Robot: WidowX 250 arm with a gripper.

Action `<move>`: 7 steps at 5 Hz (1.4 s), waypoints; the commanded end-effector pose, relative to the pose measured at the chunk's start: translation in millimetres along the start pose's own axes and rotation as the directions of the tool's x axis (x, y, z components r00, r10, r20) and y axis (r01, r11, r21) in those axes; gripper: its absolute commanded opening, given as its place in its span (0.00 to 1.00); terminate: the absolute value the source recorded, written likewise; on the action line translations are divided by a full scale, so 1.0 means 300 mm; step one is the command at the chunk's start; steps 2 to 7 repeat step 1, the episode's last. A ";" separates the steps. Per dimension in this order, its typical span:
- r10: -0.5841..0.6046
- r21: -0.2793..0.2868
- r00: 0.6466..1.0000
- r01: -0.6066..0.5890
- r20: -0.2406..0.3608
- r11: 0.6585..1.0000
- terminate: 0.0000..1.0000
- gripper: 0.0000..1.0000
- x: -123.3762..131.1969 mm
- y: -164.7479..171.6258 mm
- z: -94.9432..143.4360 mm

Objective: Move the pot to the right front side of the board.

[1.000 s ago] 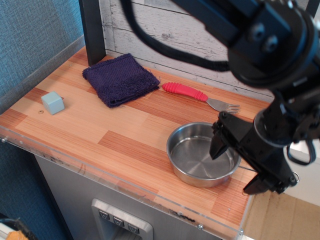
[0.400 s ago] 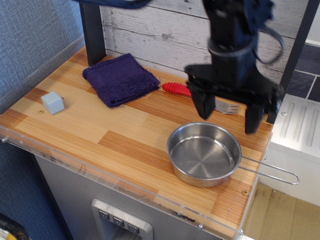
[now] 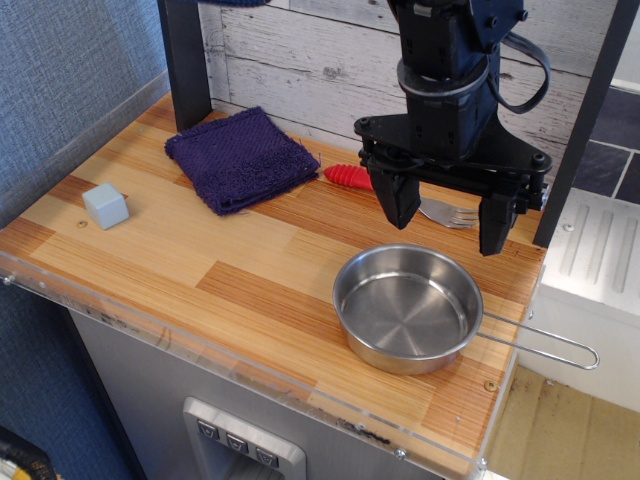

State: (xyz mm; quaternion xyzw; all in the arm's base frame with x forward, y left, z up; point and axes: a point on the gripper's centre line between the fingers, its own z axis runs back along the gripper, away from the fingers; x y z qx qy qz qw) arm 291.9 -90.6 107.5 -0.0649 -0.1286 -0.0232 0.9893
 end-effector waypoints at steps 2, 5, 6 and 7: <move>-0.008 -0.015 0.998 0.009 0.054 1.000 1.00 1.00 0.010 0.013 0.068; -0.008 -0.015 0.998 0.009 0.054 1.000 1.00 1.00 0.010 0.013 0.068; -0.008 -0.015 0.998 0.009 0.054 1.000 1.00 1.00 0.010 0.013 0.068; -0.008 -0.015 0.998 0.009 0.054 1.000 1.00 1.00 0.010 0.013 0.068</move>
